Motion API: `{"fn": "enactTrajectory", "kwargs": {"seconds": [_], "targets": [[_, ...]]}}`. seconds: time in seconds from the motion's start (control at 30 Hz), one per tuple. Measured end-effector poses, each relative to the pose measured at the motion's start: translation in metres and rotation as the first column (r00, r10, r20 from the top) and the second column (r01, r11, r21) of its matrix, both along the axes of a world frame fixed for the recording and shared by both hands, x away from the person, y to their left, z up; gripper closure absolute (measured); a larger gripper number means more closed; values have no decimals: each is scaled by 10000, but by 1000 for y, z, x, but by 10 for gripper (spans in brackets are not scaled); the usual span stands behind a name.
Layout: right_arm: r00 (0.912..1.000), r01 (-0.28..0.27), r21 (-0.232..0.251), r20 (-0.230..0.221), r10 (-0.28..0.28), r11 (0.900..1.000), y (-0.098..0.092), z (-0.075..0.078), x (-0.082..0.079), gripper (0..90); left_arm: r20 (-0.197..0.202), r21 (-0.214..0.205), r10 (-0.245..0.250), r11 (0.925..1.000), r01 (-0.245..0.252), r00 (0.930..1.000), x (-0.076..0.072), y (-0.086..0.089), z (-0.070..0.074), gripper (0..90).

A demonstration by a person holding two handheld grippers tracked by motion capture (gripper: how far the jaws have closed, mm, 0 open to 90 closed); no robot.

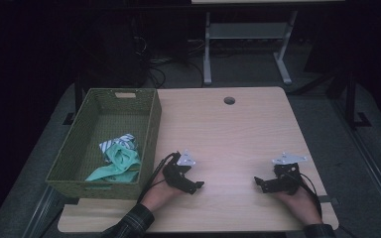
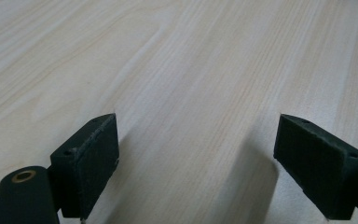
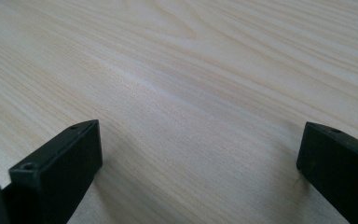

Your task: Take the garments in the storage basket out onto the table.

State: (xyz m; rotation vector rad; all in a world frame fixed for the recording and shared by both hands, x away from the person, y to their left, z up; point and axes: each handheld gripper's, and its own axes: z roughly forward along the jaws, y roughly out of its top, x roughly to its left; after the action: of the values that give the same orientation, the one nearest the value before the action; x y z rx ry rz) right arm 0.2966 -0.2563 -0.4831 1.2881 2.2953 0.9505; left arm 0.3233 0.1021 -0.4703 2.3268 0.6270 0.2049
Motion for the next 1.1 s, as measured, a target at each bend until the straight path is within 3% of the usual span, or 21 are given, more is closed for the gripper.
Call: {"fn": "enactTrajectory", "kwargs": {"seconds": [0.23,0.33,0.73,1.1], "targets": [[10000,5,16,-2,-5,10000,0,0,0,0,-79,-211,173,9996,-175,9998,1,3,6,131],[10000,5,15,0,-5,10000,0,0,0,0,-297,-455,203,9987,-217,9994,2,4,6,131],[10000,-7,11,11,7,10000,0,0,0,0,-562,-430,135,9990,-159,9983,2,4,12,132],[10000,-9,5,14,9,10000,0,0,0,0,-513,-355,184,9992,-202,9985,4,5,18,135]]}}
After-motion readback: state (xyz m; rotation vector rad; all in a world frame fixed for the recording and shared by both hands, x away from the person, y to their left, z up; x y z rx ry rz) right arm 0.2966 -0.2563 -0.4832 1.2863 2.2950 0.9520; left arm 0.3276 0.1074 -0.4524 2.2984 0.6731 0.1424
